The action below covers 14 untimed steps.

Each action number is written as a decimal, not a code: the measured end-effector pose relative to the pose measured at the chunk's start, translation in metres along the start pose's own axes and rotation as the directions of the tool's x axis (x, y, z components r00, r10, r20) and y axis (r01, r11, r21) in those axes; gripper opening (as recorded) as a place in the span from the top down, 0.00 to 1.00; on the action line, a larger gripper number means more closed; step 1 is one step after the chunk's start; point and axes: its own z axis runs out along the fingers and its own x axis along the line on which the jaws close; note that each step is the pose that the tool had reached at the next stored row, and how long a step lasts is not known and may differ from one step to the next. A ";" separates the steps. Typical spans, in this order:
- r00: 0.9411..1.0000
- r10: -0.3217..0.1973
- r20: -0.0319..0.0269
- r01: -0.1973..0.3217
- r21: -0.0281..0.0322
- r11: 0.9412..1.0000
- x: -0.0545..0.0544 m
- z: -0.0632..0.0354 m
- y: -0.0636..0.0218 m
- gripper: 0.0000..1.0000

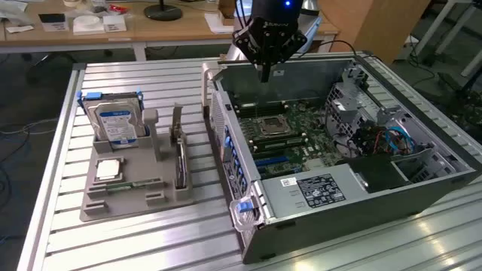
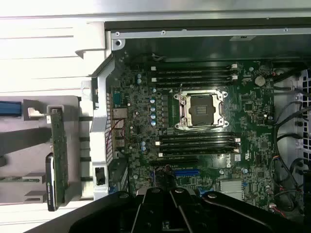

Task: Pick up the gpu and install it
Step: 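Reach for the gpu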

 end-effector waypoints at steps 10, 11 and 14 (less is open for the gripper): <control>1.000 0.000 0.000 0.000 0.000 1.000 0.002 0.0000 -0.0001 0.89; 1.000 0.000 0.000 0.000 0.000 1.000 0.002 0.0000 -0.0002 0.89; 1.000 0.000 0.000 0.000 0.000 1.000 0.005 -0.0001 -0.0004 0.89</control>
